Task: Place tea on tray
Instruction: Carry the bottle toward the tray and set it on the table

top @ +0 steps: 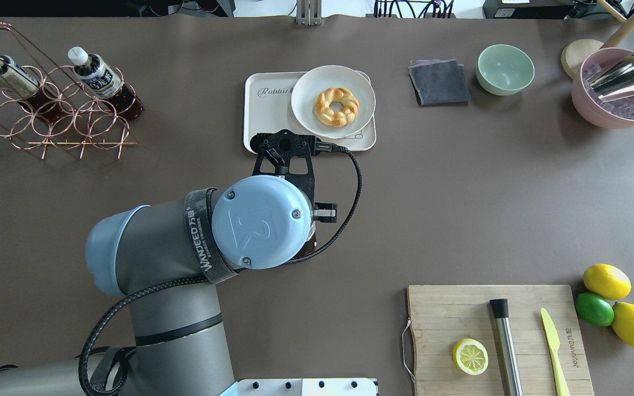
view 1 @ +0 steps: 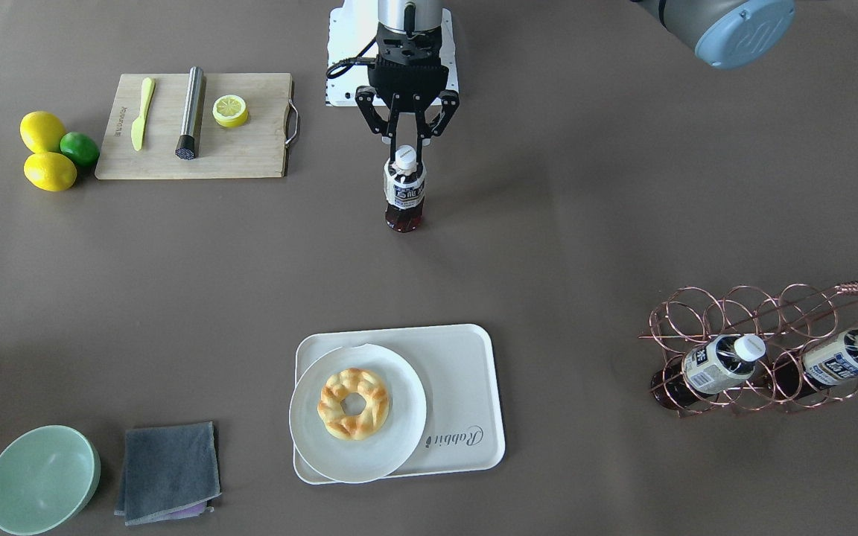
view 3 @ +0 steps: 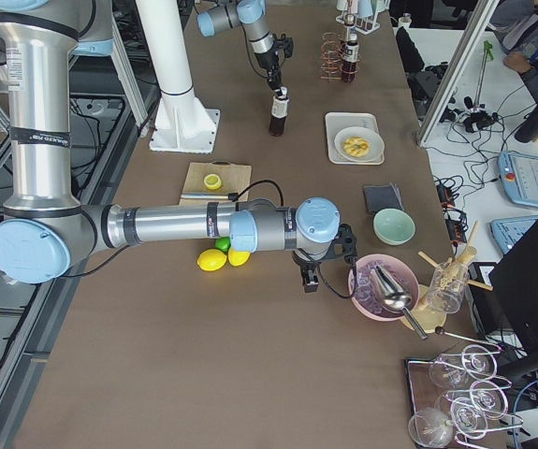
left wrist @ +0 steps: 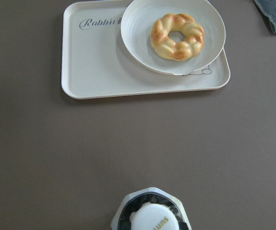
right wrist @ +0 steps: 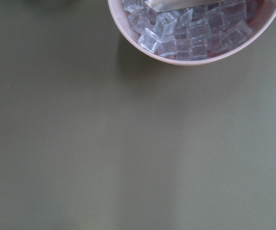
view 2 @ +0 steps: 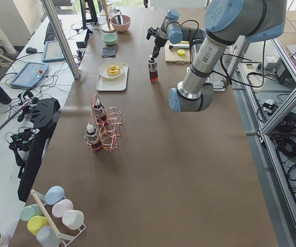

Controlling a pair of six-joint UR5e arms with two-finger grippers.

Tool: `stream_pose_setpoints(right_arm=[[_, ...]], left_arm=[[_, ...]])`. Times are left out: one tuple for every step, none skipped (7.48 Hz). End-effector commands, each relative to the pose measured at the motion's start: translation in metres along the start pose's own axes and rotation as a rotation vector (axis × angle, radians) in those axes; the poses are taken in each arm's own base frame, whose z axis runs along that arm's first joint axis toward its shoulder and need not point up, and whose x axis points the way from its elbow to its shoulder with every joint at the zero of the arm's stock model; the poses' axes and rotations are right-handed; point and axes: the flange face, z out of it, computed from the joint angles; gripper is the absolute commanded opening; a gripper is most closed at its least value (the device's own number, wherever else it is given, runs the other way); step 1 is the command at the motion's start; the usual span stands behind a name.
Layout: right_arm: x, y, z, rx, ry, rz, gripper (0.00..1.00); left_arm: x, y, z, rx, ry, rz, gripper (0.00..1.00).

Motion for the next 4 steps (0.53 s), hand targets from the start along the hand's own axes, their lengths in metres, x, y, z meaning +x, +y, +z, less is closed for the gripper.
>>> stream_pose_setpoints(right_arm=[[-0.013,-0.018,-0.01,0.023,0.001,-0.004,1.0],[-0.022,-0.023,-0.016,0.037,0.0,0.008,1.0],[-0.034,-0.026,-0.025,0.054,-0.004,0.037,1.0],[-0.057,-0.031,-0.034,0.071,-0.014,0.046,1.0]], left_arm=[[0.0,0.001,0.0,0.001,-0.001,-0.001,0.5],[-0.001,0.001,0.0,0.001,-0.001,-0.002,0.55],[0.0,0.0,-0.002,0.002,0.002,-0.003,0.64],[-0.001,0.0,-0.007,0.004,0.01,-0.004,0.73]])
